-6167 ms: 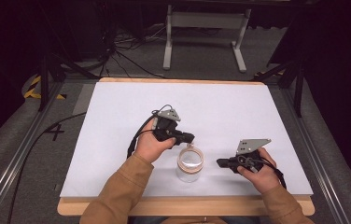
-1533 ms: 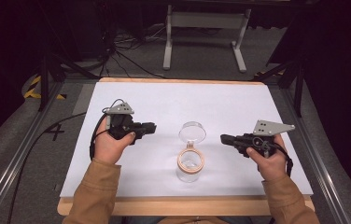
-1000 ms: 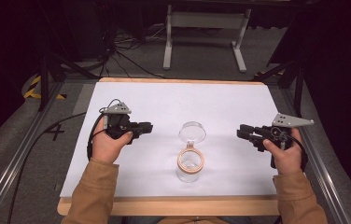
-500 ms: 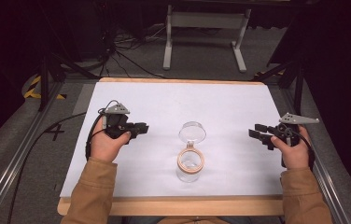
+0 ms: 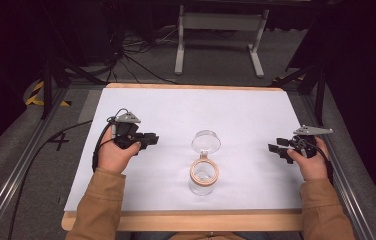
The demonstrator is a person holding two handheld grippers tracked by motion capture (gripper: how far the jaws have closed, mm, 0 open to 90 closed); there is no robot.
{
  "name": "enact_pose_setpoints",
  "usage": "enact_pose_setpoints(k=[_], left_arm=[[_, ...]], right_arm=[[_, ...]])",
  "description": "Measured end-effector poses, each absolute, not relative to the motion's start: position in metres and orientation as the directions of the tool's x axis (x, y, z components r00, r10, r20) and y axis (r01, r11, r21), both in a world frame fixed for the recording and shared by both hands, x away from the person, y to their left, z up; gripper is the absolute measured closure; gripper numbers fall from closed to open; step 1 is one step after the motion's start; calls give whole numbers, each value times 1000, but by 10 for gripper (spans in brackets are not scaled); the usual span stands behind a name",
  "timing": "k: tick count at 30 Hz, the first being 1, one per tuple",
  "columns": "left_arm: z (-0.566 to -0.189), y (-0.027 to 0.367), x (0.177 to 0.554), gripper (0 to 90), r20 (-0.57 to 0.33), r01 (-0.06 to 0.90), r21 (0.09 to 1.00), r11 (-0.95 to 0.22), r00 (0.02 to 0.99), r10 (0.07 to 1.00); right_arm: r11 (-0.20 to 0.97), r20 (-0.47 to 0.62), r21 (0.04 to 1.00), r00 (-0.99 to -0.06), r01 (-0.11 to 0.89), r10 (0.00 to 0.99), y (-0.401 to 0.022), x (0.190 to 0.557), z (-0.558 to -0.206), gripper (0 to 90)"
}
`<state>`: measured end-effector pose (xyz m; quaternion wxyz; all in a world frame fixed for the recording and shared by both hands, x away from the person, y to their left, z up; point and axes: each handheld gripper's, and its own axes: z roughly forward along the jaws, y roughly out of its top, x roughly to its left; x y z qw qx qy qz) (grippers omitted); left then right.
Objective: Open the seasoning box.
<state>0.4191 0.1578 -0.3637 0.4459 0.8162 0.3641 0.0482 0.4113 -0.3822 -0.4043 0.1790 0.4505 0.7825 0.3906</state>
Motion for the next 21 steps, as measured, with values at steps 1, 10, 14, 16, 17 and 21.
enact_pose_setpoints(k=[1,10,14,16,17,21], left_arm=[[-364,158,420,765,-245,557,756,-344,729,640],[-368,155,421,755,-262,576,731,-366,732,629],[-369,154,422,752,-265,582,720,-378,734,625],[-369,154,422,749,-262,579,721,-381,736,624],[-369,154,422,748,-262,579,721,-380,737,623],[-369,154,422,746,-264,580,722,-377,736,624]], right_arm=[[291,70,767,-525,572,848,-382,412,-408,479],[353,37,707,-531,613,847,-380,417,-432,479],[381,2,705,-539,598,843,-377,417,-435,469],[377,11,706,-541,600,841,-376,417,-435,469],[378,11,705,-542,600,840,-375,417,-435,469],[382,5,716,-552,584,834,-373,416,-433,469]])
